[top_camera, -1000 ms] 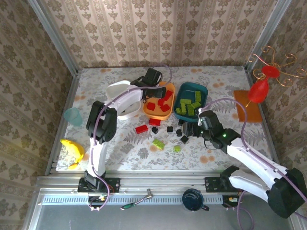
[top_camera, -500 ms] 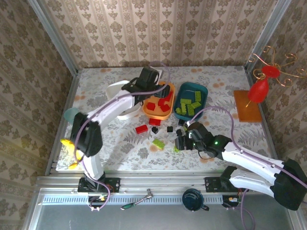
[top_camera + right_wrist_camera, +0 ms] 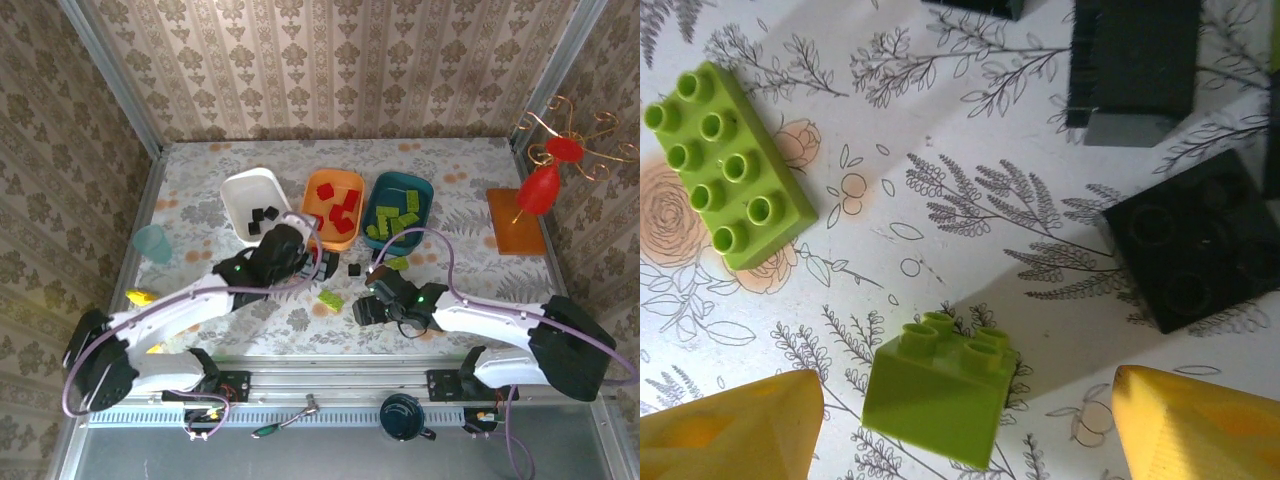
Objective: Sort the legos into containers by color
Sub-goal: Pick up the lego from the bottom-center of the table, then place the lego in the container.
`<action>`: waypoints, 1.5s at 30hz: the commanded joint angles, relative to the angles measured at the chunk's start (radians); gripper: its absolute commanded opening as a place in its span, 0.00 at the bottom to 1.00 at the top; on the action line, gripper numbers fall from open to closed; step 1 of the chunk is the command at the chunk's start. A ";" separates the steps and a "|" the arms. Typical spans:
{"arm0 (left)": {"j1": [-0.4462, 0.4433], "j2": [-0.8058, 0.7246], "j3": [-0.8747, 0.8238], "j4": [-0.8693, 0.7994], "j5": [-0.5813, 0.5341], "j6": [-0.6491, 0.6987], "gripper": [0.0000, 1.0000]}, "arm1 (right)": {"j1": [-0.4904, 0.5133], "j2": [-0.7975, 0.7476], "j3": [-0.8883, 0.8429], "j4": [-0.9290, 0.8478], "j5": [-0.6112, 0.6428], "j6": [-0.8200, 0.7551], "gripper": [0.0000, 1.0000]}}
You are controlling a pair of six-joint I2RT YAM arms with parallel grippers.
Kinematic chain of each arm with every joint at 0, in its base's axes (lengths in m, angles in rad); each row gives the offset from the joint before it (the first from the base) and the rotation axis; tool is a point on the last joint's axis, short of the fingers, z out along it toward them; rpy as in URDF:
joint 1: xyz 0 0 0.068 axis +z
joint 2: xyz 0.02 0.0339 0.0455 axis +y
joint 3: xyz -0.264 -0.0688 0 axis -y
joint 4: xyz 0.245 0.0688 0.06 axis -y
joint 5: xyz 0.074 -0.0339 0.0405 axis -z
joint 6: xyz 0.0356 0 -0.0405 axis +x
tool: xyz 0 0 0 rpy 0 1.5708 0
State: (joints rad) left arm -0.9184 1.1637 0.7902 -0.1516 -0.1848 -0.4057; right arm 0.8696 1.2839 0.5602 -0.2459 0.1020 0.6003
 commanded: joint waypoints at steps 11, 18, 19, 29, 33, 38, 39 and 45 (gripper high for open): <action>-0.006 -0.272 -0.175 -0.005 -0.110 -0.097 1.00 | 0.017 0.151 0.082 0.068 0.022 -0.003 0.52; 0.014 -0.302 -0.203 -0.028 -0.072 -0.112 1.00 | -0.014 0.016 0.151 0.004 0.033 -0.077 0.30; 0.018 -0.311 -0.209 -0.026 -0.067 -0.114 1.00 | -0.034 -0.003 0.166 -0.007 0.029 -0.087 0.30; 0.045 -0.387 -0.282 0.021 -0.016 -0.140 1.00 | -0.384 0.001 0.359 -0.017 0.015 -0.162 0.29; 0.049 -0.395 -0.290 0.010 -0.010 -0.146 1.00 | -0.456 0.153 0.446 -0.012 0.043 -0.175 0.29; 0.054 -0.393 -0.298 -0.001 0.000 -0.154 1.00 | -0.513 0.289 0.563 -0.018 0.029 -0.187 0.51; 0.054 -0.389 -0.298 -0.008 0.003 -0.156 1.00 | -0.517 0.305 0.590 -0.022 0.020 -0.197 0.60; 0.055 -0.325 -0.276 -0.030 0.065 -0.141 1.00 | -0.508 0.277 0.624 -0.034 -0.012 -0.214 0.74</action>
State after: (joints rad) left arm -0.8680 0.8074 0.5037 -0.1551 -0.1707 -0.5400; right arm 0.3527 1.6016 1.1671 -0.2630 0.1158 0.4095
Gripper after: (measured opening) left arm 0.999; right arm 0.733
